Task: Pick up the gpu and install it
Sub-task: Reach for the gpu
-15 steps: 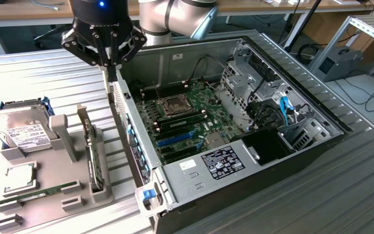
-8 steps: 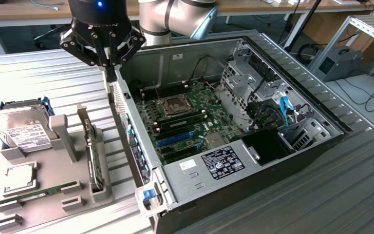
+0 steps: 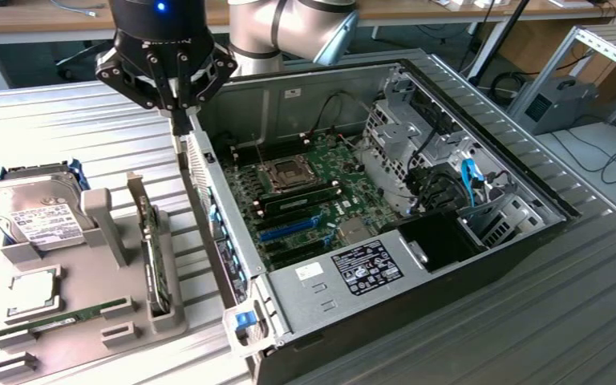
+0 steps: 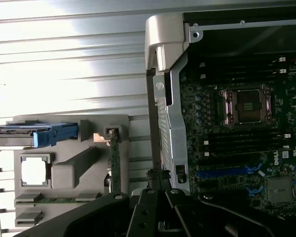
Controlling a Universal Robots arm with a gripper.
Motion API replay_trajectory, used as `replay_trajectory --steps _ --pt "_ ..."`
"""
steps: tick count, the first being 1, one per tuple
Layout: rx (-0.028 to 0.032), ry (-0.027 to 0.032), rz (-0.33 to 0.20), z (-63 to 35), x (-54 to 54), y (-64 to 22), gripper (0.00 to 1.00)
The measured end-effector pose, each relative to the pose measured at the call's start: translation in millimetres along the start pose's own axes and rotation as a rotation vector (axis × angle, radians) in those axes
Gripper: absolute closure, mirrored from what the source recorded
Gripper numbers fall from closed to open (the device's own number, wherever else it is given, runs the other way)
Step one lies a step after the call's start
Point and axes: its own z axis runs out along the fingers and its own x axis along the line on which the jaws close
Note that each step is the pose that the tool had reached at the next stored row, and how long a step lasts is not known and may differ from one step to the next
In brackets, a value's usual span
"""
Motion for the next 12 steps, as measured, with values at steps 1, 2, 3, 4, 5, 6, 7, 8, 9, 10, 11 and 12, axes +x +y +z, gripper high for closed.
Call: replay_trajectory --steps 1,2,3,4,5,6,7,8,9,10,11,12 --pt "0.0000 0.0000 0.000 0.0 0.4 0.0 0.89" --pt "0.0000 0.0000 0.000 0.0 0.8 -0.1 0.89" --pt "0.0001 0.0000 0.000 -0.1 1.1 -0.1 0.89" --pt "0.0001 0.0000 0.000 -0.1 1.5 -0.1 0.89" --pt "0.0000 0.0000 0.000 -0.1 2.1 -0.1 0.89" --pt "0.0000 0.0000 0.000 -0.1 2.5 -0.2 0.89" --pt "0.0000 0.0000 0.000 -0.1 2.8 -0.2 0.89" --pt "0.0000 0.0000 0.000 -0.1 3.2 -0.2 0.89" --pt "0.0000 0.0000 0.000 -0.1 3.8 -0.3 0.89" --pt "0.0000 0.0000 0.000 -0.1 4.3 -0.3 0.89" --pt "0.0000 0.0000 0.000 -0.1 4.7 -0.4 0.89" --pt "0.0000 0.0000 0.000 -0.1 5.3 -0.4 0.89"
